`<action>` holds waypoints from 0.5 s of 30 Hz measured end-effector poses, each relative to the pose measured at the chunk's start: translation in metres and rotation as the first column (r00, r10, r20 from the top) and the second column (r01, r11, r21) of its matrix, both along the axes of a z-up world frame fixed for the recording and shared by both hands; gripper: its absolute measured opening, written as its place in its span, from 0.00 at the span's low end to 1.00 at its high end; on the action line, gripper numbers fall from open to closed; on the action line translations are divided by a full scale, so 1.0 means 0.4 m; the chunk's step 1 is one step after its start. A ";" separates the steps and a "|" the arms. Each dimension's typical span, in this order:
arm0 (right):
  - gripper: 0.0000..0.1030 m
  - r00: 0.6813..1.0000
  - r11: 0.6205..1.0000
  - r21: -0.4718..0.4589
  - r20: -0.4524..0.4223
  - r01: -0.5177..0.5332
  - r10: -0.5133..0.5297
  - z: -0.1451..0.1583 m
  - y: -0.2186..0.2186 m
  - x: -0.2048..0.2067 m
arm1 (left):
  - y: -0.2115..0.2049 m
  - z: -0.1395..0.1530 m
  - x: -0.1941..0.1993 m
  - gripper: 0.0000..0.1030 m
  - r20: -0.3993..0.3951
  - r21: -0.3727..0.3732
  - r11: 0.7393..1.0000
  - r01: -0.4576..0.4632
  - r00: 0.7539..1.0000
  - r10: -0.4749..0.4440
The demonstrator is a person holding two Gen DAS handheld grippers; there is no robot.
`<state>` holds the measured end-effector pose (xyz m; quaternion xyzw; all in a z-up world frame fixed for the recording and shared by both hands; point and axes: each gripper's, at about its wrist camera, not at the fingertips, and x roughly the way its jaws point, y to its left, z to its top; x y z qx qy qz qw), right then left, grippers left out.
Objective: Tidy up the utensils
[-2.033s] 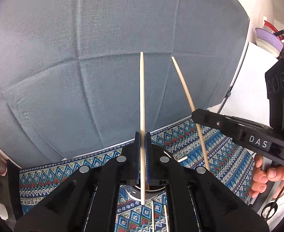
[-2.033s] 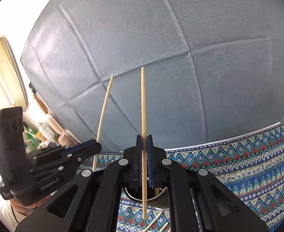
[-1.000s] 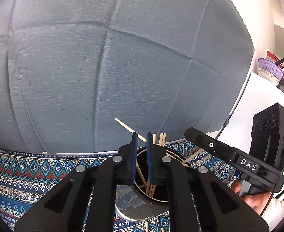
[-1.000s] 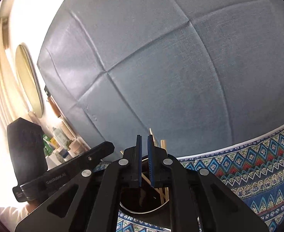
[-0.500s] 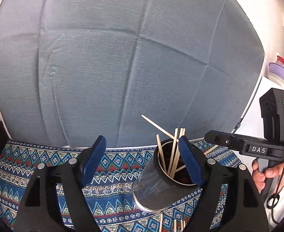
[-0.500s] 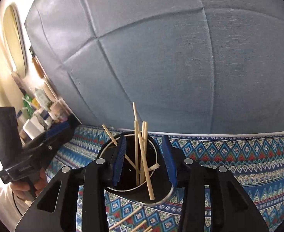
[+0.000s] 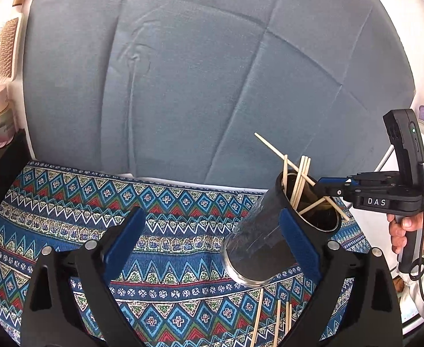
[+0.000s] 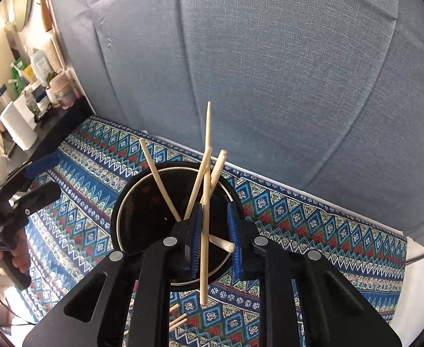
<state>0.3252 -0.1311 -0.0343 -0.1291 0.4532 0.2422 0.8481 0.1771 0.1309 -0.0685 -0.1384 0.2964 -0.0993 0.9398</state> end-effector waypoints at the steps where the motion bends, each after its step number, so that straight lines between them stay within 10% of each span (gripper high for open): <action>1: 0.16 1.000 1.000 -0.011 -0.001 -0.004 0.004 0.000 0.006 0.001 | 0.003 -0.005 -0.001 0.89 -0.008 -0.003 1.000 -0.003 1.000 0.003; 15: 0.22 0.995 0.984 -0.144 -0.021 -0.100 0.098 0.046 0.042 -0.006 | 0.053 -0.031 -0.019 0.90 -0.058 -0.064 0.997 -0.044 0.998 0.041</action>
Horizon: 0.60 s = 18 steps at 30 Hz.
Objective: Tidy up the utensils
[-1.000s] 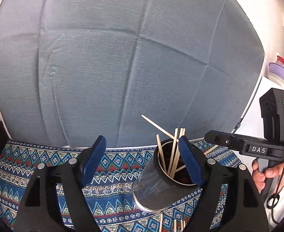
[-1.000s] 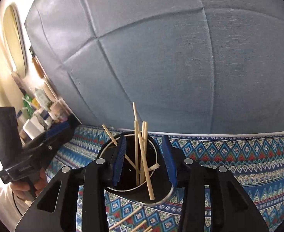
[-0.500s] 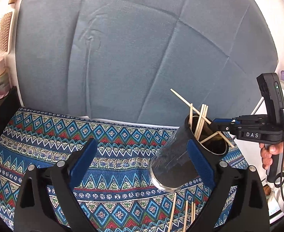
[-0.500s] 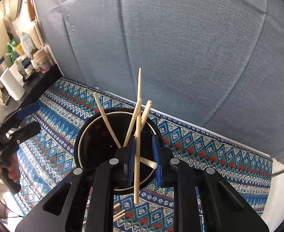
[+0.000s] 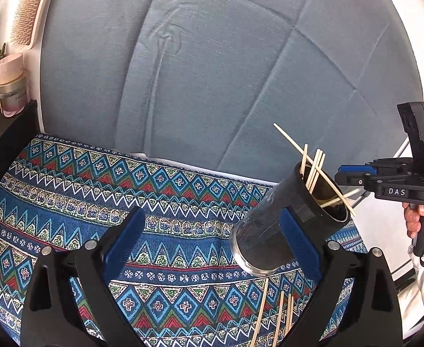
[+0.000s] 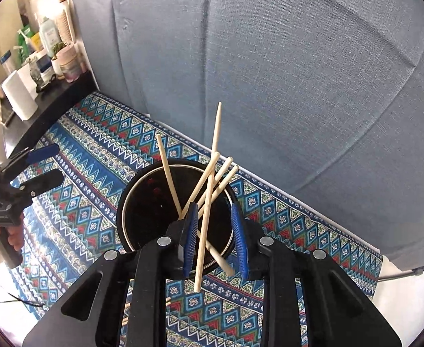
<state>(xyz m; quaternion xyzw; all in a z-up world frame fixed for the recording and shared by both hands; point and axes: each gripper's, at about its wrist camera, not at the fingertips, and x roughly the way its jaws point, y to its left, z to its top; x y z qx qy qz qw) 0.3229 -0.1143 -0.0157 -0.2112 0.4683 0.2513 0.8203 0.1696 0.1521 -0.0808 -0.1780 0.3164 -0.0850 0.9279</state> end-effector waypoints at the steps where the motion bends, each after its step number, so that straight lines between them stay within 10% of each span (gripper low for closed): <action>1: 0.22 1.000 1.000 -0.009 -0.008 -0.008 0.008 0.001 0.003 0.004 | 0.001 -0.002 0.003 0.90 -0.002 -0.002 1.000 -0.003 1.000 0.003; 9: 0.17 0.993 0.989 -0.134 -0.102 -0.066 0.052 -0.046 0.053 0.030 | 0.031 -0.027 -0.007 0.90 -0.030 -0.048 0.998 -0.040 0.999 0.038; 18: 0.04 0.991 0.999 0.036 -0.129 0.030 -0.025 -0.035 -0.006 0.031 | 0.058 -0.041 -0.022 0.90 -0.065 -0.040 0.997 -0.061 0.996 0.058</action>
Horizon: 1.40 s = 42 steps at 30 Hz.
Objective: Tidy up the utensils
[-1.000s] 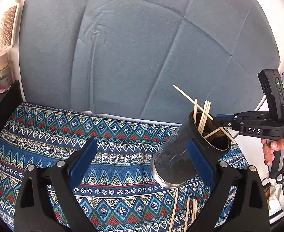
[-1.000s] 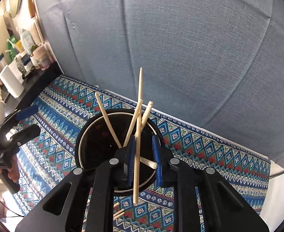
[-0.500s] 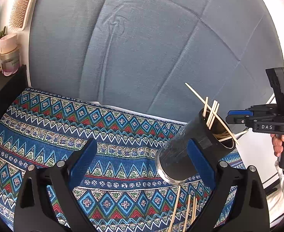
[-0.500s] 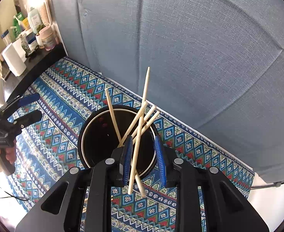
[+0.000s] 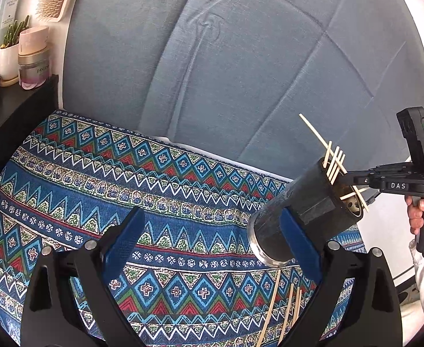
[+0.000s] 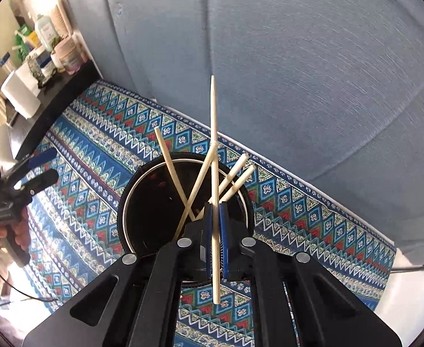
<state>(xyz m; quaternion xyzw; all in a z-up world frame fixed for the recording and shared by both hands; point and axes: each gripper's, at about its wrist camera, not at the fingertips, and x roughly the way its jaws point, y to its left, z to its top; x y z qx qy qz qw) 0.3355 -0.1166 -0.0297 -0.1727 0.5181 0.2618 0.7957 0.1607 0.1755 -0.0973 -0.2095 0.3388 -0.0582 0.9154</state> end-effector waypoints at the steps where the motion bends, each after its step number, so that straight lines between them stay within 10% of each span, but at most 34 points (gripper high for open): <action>1: 0.04 1.000 0.999 0.041 0.004 0.023 -0.023 0.008 -0.016 -0.002 | 0.001 -0.002 -0.001 0.90 -0.003 0.000 1.000 -0.002 1.000 0.002; 7: 0.04 0.986 0.917 0.389 0.098 0.087 -0.135 0.069 -0.101 -0.023 | -0.003 -0.011 0.001 0.90 -0.029 0.008 1.000 0.006 1.000 -0.006; 16: 0.05 0.941 0.818 0.573 0.250 0.048 -0.230 -0.015 -0.078 -0.072 | -0.025 0.021 -0.006 0.90 -0.018 0.071 0.997 0.030 0.999 -0.029; 42: 0.11 0.873 0.872 0.489 0.424 0.003 -0.241 -0.049 -0.069 -0.248 | -0.113 0.101 -0.038 0.92 0.040 0.167 0.977 0.130 0.990 -0.138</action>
